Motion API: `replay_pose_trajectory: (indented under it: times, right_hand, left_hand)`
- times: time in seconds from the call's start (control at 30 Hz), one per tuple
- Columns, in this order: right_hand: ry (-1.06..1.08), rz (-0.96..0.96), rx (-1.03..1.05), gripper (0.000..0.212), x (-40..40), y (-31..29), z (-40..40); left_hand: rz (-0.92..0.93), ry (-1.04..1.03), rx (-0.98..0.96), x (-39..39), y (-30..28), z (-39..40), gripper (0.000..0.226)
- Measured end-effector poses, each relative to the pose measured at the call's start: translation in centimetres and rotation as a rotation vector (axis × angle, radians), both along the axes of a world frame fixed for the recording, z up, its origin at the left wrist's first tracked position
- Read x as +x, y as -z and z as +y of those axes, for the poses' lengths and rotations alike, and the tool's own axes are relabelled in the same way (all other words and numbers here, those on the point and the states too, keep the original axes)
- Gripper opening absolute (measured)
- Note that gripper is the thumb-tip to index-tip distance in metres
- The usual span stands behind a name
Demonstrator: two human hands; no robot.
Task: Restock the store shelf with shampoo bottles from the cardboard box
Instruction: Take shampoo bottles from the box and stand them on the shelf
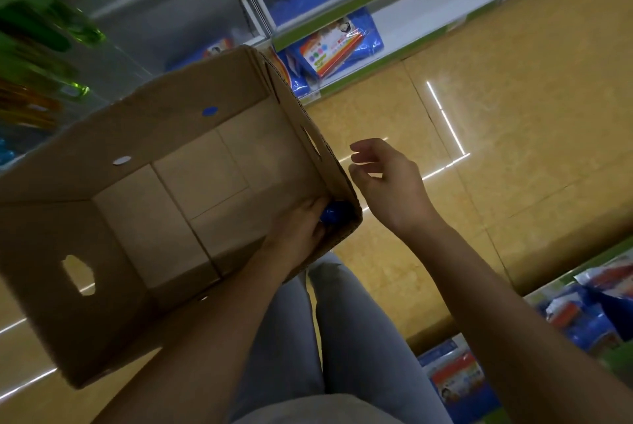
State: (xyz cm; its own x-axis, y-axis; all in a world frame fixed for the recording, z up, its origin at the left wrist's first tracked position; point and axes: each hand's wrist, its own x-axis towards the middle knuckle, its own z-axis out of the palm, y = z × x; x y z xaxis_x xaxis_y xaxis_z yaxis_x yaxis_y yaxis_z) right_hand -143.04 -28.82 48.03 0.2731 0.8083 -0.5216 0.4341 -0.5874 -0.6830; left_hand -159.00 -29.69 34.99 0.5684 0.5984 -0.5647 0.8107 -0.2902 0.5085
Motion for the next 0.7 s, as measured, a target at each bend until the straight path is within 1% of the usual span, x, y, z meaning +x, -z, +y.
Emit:
replay_pose_trajectory:
  times: [0.07, 0.13, 0.2, 0.23, 0.3, 0.37, 0.4, 0.47, 0.53, 0.6, 0.7]
  right_hand:
    - [-0.011, 0.005, -0.005, 0.032, 0.0, 0.1, -0.1]
    - [-0.022, 0.010, -0.007, 0.032, 0.1, 0.2, -0.1]
    - [-0.029, 0.008, -0.009, 0.032, 0.2, 0.2, -0.1]
    - [-0.032, 0.005, -0.011, 0.031, 0.2, 0.3, -0.1]
    - [-0.037, 0.007, -0.016, 0.032, 0.3, 0.3, -0.2]
    - [-0.041, 0.019, -0.018, 0.032, 0.1, 0.1, -0.2]
    - [-0.045, 0.022, -0.016, 0.032, 0.0, -0.1, -0.3]
    - [-0.054, 0.025, -0.003, 0.031, -0.4, -0.7, -0.1]
    - [-0.063, 0.051, 0.012, 0.030, -1.1, -1.7, 0.3]
    - [-0.082, 0.079, 0.030, 0.031, -2.0, -2.8, 0.8]
    - [-0.134, 0.112, 0.042, 0.034, -3.5, -4.7, 1.8]
  left_hand:
    - [-0.084, -0.149, -0.094, 0.1, -0.2, -0.3, 0.042]
    - [-0.149, -0.219, -0.103, 0.1, -0.4, -0.4, 0.042]
    - [-0.171, -0.261, -0.127, 0.0, -0.5, -0.6, 0.043]
    - [-0.182, -0.322, -0.176, -0.1, -0.7, -0.5, 0.041]
    - [-0.259, -0.511, -0.330, -0.4, -1.4, 0.0, 0.035]
    - [-0.293, -0.615, -0.386, -1.0, -2.5, 0.7, 0.032]
    - [-0.321, -0.660, -0.403, -1.6, -3.4, 1.1, 0.035]
    - [-0.390, -0.751, -0.396, -2.8, -5.6, 2.2, 0.030]
    - [-0.470, -0.801, -0.341, -4.2, -8.5, 3.5, 0.023]
    - [-0.567, -0.880, -0.291, -5.4, -11.5, 4.9, 0.025]
    - [-0.663, -0.978, -0.207, -7.2, -15.9, 6.9, 0.024]
